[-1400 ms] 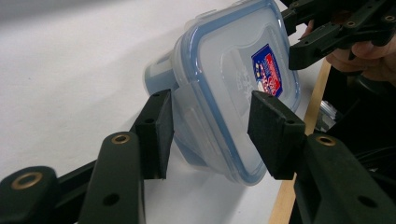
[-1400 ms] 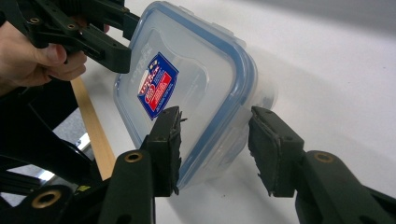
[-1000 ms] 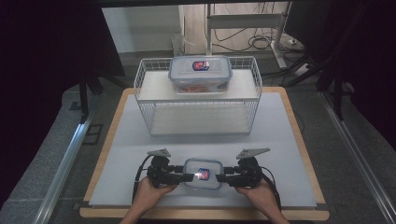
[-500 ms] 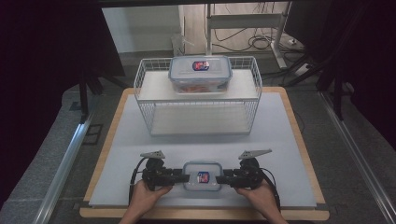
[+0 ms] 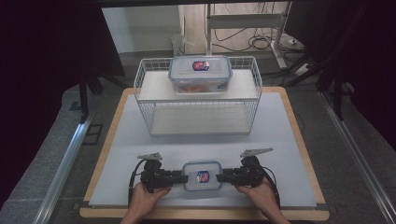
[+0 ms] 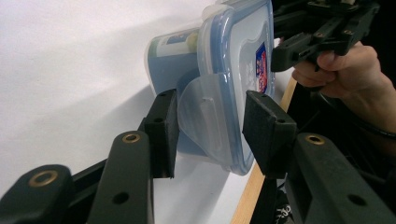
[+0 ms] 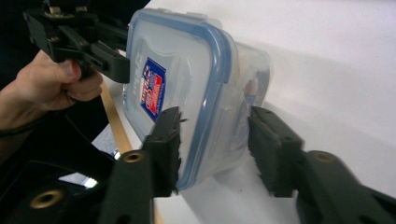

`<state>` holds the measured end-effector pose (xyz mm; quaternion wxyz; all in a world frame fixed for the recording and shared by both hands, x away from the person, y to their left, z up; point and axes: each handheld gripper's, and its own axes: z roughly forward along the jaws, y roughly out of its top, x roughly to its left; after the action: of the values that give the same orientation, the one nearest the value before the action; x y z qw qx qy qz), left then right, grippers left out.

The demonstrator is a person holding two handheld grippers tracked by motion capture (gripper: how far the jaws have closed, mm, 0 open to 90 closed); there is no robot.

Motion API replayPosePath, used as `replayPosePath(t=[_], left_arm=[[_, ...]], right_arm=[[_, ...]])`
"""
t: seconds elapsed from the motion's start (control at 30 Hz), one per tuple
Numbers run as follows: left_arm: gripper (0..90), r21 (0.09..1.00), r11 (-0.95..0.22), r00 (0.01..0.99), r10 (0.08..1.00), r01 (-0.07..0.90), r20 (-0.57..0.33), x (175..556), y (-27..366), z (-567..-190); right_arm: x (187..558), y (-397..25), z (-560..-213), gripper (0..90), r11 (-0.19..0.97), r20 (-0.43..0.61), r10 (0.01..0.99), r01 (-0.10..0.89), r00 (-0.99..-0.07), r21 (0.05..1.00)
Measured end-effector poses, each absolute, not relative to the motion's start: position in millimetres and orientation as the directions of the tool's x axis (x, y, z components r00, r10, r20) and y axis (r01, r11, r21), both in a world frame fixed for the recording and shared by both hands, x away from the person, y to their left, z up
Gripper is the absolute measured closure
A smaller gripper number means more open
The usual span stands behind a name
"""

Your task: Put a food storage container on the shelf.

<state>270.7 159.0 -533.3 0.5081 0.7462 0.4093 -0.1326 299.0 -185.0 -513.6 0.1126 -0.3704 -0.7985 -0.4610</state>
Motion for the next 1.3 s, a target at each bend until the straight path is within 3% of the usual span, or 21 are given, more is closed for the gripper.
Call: replayPosePath(t=[0.43,0.8,1.3], left_arm=[[56.7,0.633,-0.125,0.608,0.465,0.764,-0.643,274.3,159.6,-534.6],[57.1,0.639,-0.103,0.604,0.467,0.762,-0.646,281.1,159.3,-527.1],[57.2,0.722,-0.12,0.684,0.457,0.681,-0.569,299.5,160.4,-468.8]], right_arm=[[308.0,-188.8,-520.3,56.5,0.253,0.62,0.435,0.75,-0.652,0.611],[305.9,-190.7,-516.7,57.4,0.21,0.619,0.449,0.749,-0.645,0.629],[318.5,-192.0,-460.7,57.6,0.169,0.558,0.448,0.679,-0.699,0.714]])
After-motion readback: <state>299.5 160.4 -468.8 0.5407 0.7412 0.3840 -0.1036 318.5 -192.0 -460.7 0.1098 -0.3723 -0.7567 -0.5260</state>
